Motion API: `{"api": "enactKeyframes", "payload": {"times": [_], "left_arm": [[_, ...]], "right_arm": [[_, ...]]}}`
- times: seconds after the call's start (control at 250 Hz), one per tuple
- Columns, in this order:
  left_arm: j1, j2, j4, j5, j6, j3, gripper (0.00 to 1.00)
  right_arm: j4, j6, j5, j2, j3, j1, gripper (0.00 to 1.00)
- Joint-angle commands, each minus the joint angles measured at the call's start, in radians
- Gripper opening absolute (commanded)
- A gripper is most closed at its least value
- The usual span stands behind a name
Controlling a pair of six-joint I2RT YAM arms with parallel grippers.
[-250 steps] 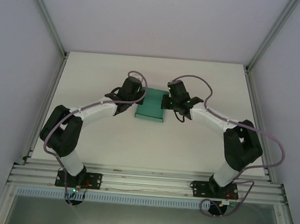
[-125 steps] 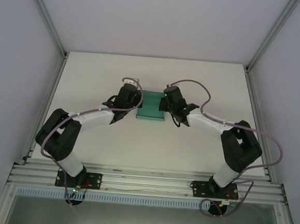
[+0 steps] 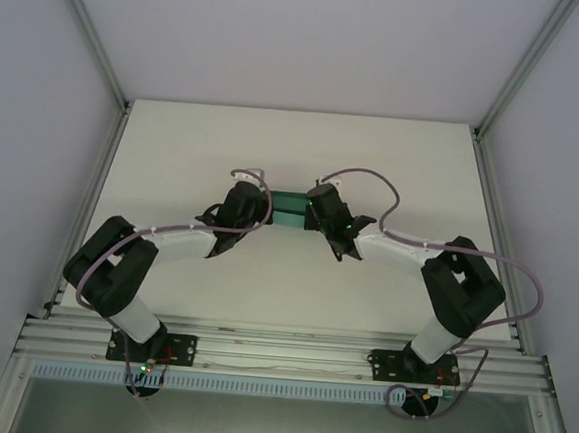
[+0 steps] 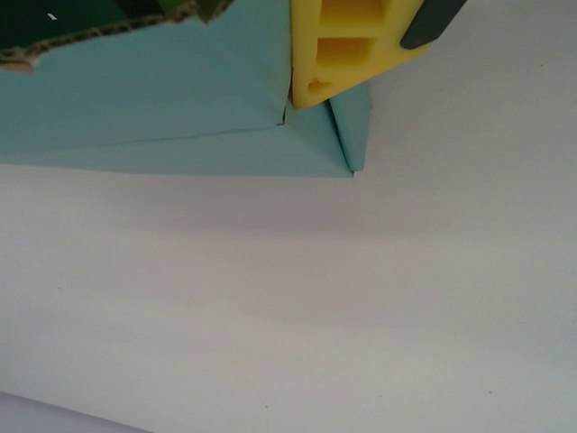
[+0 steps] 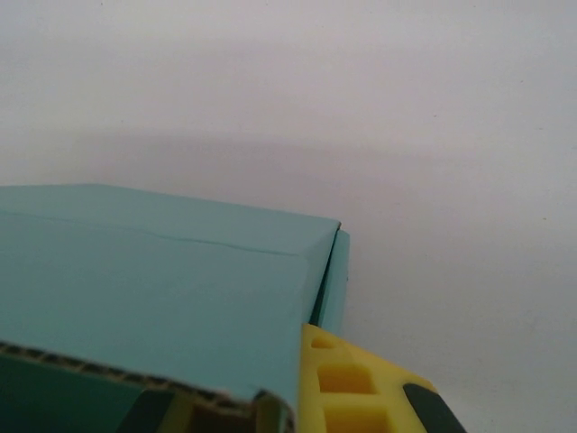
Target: Assemble paper box
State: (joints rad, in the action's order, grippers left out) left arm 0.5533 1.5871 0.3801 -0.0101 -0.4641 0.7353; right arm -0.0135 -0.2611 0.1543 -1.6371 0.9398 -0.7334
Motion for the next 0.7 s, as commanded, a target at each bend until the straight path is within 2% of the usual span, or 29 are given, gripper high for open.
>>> {"api": "enactKeyframes", "payload": {"times": [0.0, 0.044, 0.092, 0.16, 0.288, 0.444, 0.584, 0.644, 0.696], "left_arm": [[0.04, 0.011, -0.133, 0.086, -0.03, -0.049, 0.0], [0.04, -0.006, -0.15, 0.085, -0.03, -0.045, 0.01], [0.04, -0.033, -0.172, 0.085, -0.021, -0.041, 0.16], [0.039, -0.078, -0.221, 0.072, -0.013, -0.026, 0.27], [0.04, -0.174, -0.316, 0.061, -0.003, 0.012, 0.63], [0.039, -0.239, -0.468, 0.051, 0.012, 0.087, 0.99], [0.005, -0.252, -0.613, -0.074, -0.07, 0.166, 1.0], [-0.052, -0.228, -0.627, -0.025, -0.095, 0.195, 1.0], [-0.107, -0.19, -0.601, 0.061, -0.13, 0.212, 1.0]], "right_arm": [[0.082, 0.01, -0.023, -0.013, -0.042, -0.029, 0.0], [0.092, 0.015, -0.01, -0.013, -0.044, -0.031, 0.0], [0.101, 0.021, 0.006, -0.011, -0.046, -0.033, 0.0], [0.106, 0.032, 0.023, -0.004, -0.053, -0.039, 0.0], [0.097, 0.052, 0.04, 0.002, -0.065, -0.044, 0.0], [0.116, 0.086, 0.077, -0.004, -0.067, -0.051, 0.0], [0.095, 0.117, 0.108, 0.002, -0.081, -0.069, 0.0], [0.07, 0.134, 0.099, 0.005, -0.089, -0.073, 0.0], [0.058, 0.154, 0.09, 0.004, -0.092, -0.077, 0.0]]}}
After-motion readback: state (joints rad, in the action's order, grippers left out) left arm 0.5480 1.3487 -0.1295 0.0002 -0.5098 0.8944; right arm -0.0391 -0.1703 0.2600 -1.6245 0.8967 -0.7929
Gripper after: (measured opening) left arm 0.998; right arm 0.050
